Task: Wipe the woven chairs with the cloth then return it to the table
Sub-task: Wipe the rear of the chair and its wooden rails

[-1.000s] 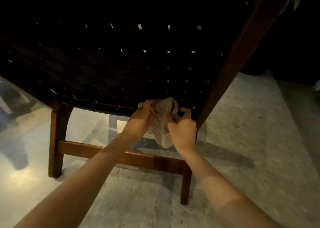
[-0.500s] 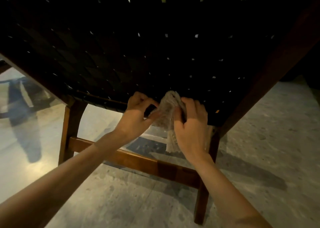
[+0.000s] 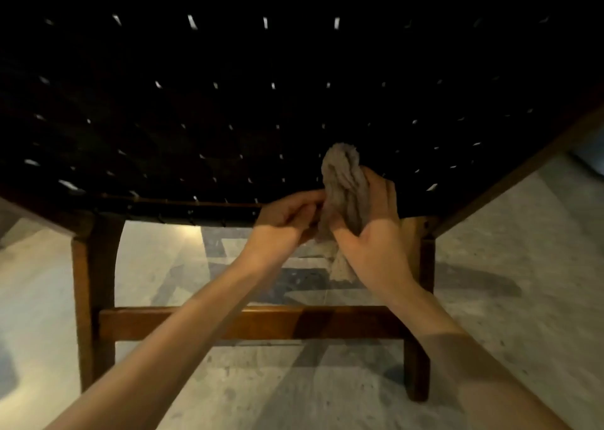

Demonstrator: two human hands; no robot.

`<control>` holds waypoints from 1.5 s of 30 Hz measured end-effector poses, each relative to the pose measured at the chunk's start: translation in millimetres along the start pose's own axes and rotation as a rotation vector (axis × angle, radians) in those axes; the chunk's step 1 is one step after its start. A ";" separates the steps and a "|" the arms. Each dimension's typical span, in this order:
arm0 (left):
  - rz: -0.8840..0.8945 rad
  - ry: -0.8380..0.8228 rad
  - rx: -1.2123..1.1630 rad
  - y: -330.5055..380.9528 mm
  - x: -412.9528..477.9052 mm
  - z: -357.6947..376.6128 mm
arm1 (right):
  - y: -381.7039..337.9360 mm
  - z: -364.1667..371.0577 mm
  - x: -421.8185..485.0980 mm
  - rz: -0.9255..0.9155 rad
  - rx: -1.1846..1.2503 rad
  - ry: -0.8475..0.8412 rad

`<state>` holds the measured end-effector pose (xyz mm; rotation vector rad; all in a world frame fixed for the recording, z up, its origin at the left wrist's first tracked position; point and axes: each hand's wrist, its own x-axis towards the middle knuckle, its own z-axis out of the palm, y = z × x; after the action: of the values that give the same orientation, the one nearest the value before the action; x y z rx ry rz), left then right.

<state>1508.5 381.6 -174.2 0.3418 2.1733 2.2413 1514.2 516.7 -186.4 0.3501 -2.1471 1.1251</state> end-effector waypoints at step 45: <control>1.138 0.151 1.715 55.1 31.0 -56.2 | 59.2 -34.0 21.6 0.013 -1.067 -0.234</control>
<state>1477.7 328.4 -116.0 1.5616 3.7442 -0.5545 1482.9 580.5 -195.0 -0.0383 -2.6019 -0.1683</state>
